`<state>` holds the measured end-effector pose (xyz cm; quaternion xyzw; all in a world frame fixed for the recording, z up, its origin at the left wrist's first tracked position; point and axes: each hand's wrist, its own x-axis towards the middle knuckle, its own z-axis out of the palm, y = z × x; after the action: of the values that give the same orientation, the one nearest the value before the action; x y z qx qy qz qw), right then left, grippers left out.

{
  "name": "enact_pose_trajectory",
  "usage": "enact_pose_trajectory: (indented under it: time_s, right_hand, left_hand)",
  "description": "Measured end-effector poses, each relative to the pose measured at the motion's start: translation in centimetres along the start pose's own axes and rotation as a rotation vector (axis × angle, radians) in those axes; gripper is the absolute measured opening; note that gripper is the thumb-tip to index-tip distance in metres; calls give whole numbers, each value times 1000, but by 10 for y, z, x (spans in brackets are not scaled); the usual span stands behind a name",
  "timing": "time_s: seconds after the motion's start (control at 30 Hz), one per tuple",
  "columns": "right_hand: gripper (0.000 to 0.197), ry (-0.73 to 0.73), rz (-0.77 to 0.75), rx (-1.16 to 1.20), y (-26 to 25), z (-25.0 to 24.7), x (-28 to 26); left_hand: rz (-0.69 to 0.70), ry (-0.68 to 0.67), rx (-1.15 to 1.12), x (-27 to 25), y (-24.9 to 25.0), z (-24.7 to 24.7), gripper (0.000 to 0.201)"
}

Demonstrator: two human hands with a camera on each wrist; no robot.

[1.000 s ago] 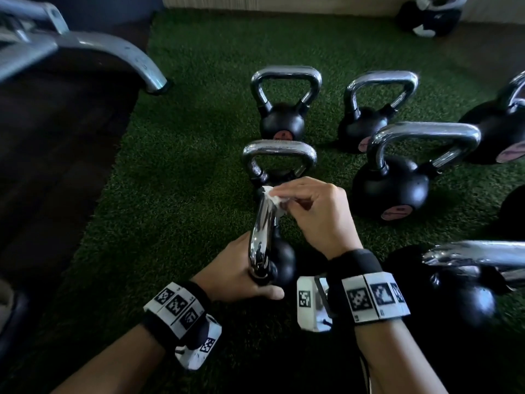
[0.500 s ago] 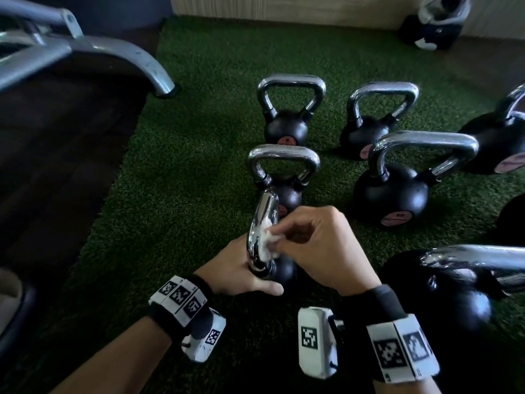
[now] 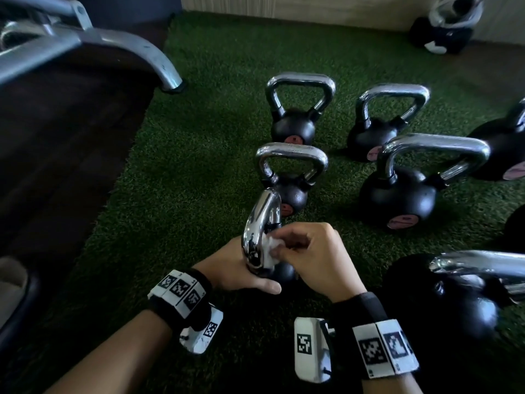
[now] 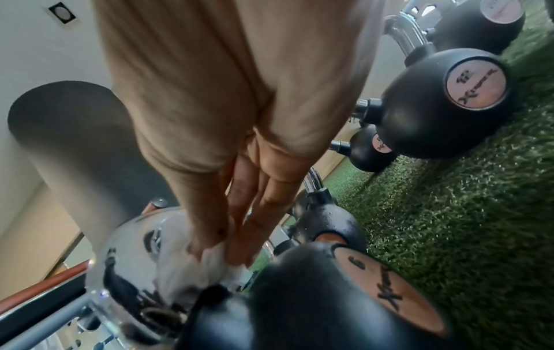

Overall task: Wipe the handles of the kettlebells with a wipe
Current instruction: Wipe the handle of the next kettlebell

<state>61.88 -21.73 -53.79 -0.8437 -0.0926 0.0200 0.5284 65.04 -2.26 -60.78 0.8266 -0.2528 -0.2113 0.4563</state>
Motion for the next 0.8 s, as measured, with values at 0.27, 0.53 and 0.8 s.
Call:
enact_pose_trajectory:
  time_s: [0.27,0.53,0.8]
  right_hand:
    - [21,-185,36,13,3,6,12]
    - [17,-322,40,178,4,1,1]
    - [28,-337,189,708,18,5,-7]
  left_hand:
    - [-3,-19,26,2,0,-1,58]
    - [-10,-87,92,-5,17,-1,42]
    - [38,7,13,-12,24,1,41]
